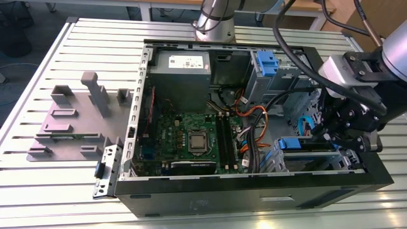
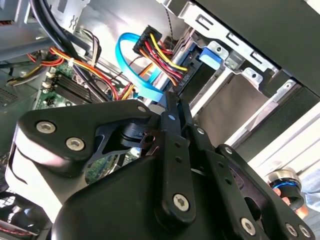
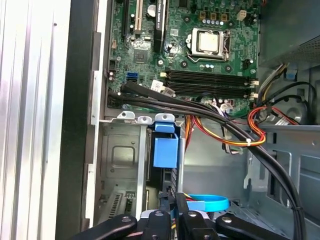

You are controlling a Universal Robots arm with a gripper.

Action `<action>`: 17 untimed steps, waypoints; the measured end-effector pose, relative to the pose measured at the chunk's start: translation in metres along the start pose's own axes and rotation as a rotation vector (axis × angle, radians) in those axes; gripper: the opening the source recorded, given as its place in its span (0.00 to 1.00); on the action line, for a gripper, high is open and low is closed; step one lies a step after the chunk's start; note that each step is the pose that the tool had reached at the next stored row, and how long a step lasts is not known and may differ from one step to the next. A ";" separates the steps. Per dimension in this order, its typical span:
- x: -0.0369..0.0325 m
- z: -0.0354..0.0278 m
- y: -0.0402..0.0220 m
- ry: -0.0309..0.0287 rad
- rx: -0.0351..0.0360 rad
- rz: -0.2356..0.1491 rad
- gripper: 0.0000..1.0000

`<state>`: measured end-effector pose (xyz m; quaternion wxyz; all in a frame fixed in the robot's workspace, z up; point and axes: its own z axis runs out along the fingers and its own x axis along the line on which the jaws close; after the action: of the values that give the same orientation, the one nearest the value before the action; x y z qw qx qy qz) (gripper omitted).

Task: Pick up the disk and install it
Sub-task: 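Insert the second disk wire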

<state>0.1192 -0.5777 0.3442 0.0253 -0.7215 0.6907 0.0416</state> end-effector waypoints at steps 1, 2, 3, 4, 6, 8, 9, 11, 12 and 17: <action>0.0007 0.0010 0.0000 0.0000 0.0001 0.000 0.16; 0.0012 0.0018 0.0000 0.0001 0.0000 0.000 0.16; 0.0017 0.0027 0.0000 0.0001 0.0000 0.000 0.16; 0.0022 0.0036 -0.0001 0.0000 0.0000 0.000 0.16; 0.0034 0.0066 0.0000 0.0001 0.0000 0.000 0.16; 0.0042 0.0078 0.0000 0.0005 0.0000 0.000 0.16; 0.0045 0.0084 -0.0001 0.0006 0.0000 0.000 0.16; 0.0050 0.0093 0.0000 0.0009 -0.0001 0.000 0.16; 0.0053 0.0098 0.0001 0.0006 0.0000 0.000 0.16; 0.0065 0.0110 0.0015 0.0006 0.0001 0.000 0.16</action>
<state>0.1177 -0.5832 0.3326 0.0251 -0.7216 0.6906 0.0414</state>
